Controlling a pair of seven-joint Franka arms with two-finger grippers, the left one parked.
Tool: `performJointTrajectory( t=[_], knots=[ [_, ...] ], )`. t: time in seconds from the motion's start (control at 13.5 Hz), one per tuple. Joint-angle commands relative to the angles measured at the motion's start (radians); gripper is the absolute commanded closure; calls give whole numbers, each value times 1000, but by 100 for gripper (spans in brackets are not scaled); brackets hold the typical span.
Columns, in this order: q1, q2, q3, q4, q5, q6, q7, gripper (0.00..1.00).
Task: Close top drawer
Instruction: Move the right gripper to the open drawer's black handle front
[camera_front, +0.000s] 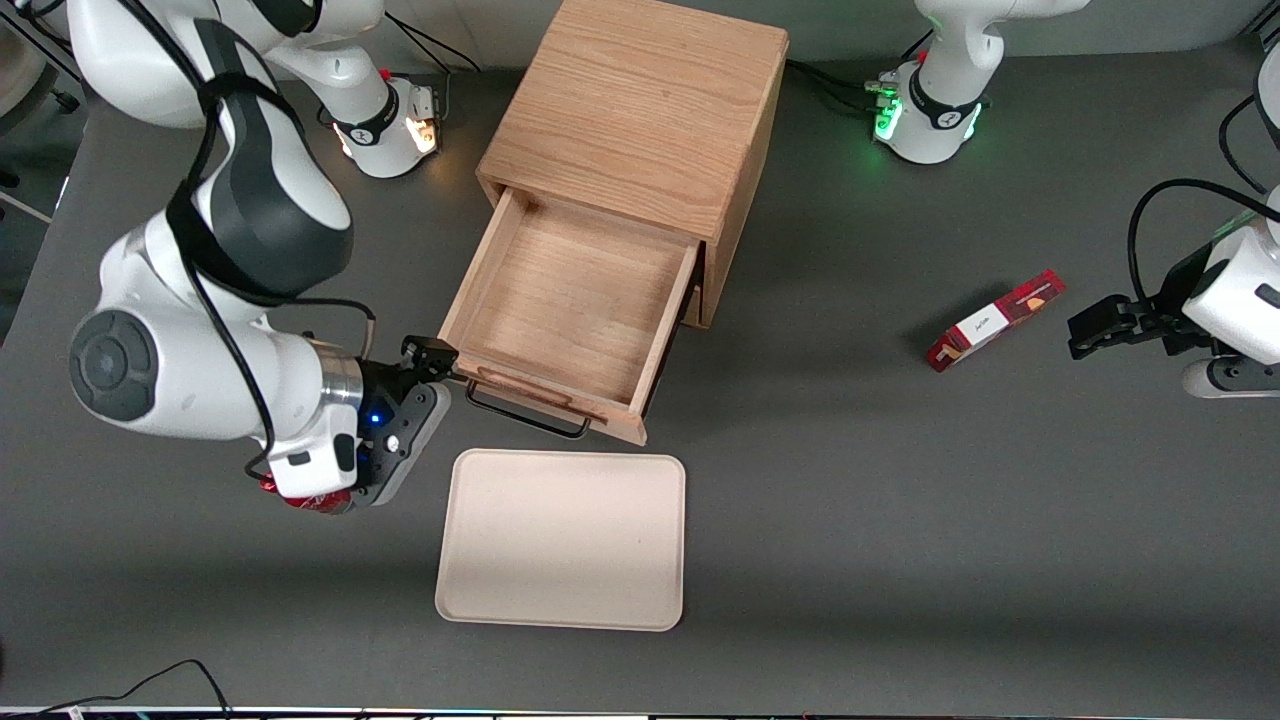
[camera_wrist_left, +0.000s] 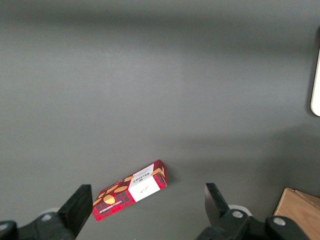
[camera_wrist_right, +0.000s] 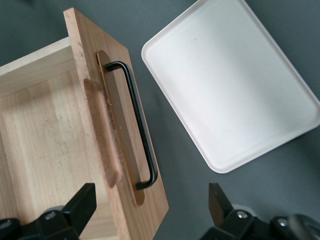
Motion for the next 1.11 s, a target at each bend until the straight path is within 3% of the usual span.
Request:
performJointTrajectory(
  t=[0.0,0.15,1.03],
  knots=[
    [-12,74,5,78,52,-46,-37,0],
    [-19,115,5,97,77,-50,-54,0],
    [18,157,-20,108,74,19,-28,0]
  ],
)
